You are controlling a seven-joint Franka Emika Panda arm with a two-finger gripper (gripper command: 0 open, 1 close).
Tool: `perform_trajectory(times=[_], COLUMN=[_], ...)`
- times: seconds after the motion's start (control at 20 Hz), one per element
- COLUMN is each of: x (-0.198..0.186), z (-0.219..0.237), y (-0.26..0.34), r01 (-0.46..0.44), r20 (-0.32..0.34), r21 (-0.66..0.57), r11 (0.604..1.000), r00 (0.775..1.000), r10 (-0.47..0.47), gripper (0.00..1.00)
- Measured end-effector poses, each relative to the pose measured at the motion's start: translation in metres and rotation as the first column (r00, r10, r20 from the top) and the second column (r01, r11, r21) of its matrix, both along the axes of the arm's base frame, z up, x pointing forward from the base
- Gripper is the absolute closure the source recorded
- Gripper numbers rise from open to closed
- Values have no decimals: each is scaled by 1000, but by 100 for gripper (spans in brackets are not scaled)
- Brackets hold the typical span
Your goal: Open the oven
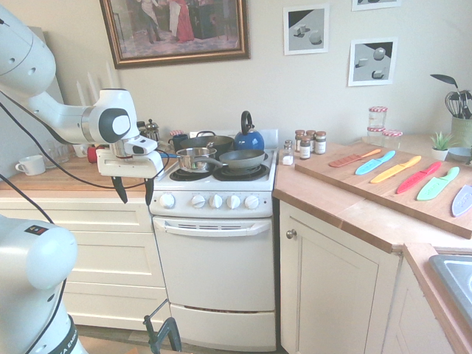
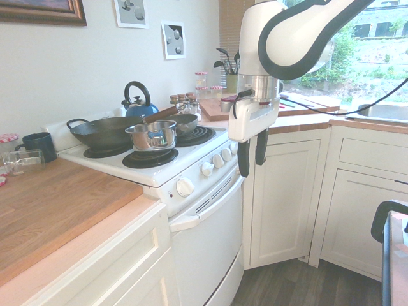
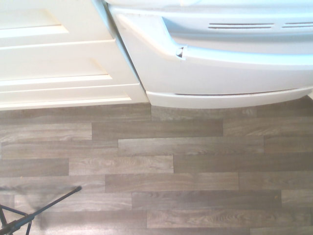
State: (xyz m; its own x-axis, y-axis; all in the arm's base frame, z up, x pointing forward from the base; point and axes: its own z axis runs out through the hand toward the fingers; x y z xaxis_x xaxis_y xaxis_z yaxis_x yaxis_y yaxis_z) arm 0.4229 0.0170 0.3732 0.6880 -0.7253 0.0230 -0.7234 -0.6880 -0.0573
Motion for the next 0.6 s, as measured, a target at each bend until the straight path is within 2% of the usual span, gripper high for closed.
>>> perform_trajectory(times=[0.15,0.3,0.4,0.6], x=[0,2,9,33], z=[-1,-7,-26,-83], y=[-15,-72,-100,-116], r01=[7,66,86,77], r20=[-1,-2,3,-9], r21=[-29,-86,-98,-105], r11=[1000,994,991,991], r00=[1000,998,996,997], r10=[-7,-66,-86,-78], gripper=[0,0,0,0])
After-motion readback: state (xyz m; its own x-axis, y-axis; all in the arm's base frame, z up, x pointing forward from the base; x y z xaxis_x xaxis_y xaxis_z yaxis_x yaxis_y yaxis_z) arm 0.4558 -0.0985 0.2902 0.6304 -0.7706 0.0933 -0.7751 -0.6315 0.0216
